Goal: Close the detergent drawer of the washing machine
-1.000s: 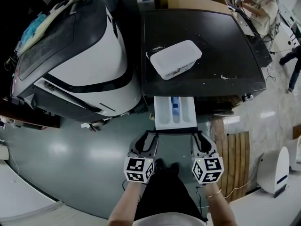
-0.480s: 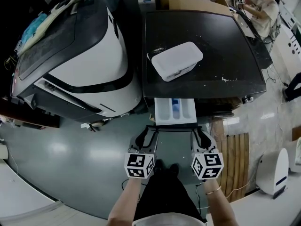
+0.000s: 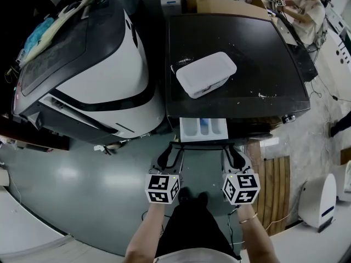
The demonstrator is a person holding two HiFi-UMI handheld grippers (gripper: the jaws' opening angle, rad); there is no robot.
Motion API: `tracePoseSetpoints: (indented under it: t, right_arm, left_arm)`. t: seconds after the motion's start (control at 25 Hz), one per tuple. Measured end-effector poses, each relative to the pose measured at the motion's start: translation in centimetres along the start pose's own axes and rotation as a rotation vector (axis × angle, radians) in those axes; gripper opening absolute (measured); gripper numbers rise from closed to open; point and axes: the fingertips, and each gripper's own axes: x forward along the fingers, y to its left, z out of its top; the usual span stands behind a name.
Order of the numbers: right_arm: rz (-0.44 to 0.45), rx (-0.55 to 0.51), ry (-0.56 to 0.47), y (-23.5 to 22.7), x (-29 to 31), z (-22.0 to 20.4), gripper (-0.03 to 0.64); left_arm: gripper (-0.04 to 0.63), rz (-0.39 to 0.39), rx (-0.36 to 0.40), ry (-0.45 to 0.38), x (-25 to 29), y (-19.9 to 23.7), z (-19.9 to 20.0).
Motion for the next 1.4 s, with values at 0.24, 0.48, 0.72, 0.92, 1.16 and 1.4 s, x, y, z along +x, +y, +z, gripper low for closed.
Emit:
tracePoseSetpoints:
  t: [0.24, 0.48, 0.72, 0.92, 1.16, 1.4]
  right_arm:
    - [-0.002, 0.006, -0.002, -0.2, 0.8, 0.5, 0.078]
    - [-0.002, 0.006, -0.003, -0.3, 1.5, 1.2, 0.078]
    - [-0.014, 0.023, -0.008, -0.5, 2.2, 1.6, 0.078]
    - [-0.018, 0.015, -0.007, -0.6, 2.7, 2.1, 0.078]
    - [-0.023, 0.014, -0.006, -0.8, 3.4, 2.6, 0.078]
    - [-0.030, 0.013, 0.003, -0.9, 3.9, 2.9, 0.078]
  left_arm:
    - [0.147, 0.008, -0.003, -0.002, 0.8, 0.3, 0.5]
    - [0.147, 0.013, -0.007, -0.005, 1.5, 0.8, 1.0]
    - [0.147, 0.015, -0.009, -0.006, 2.1, 1.2, 1.4]
    - [0.146, 0.016, -0.009, -0.009, 2.7, 1.4, 1.8]
    - [0.147, 0.019, -0.014, -0.013, 3.4, 1.8, 2.3]
    - [0.147, 0.019, -0.021, -0.011, 3.9, 2.0, 2.6]
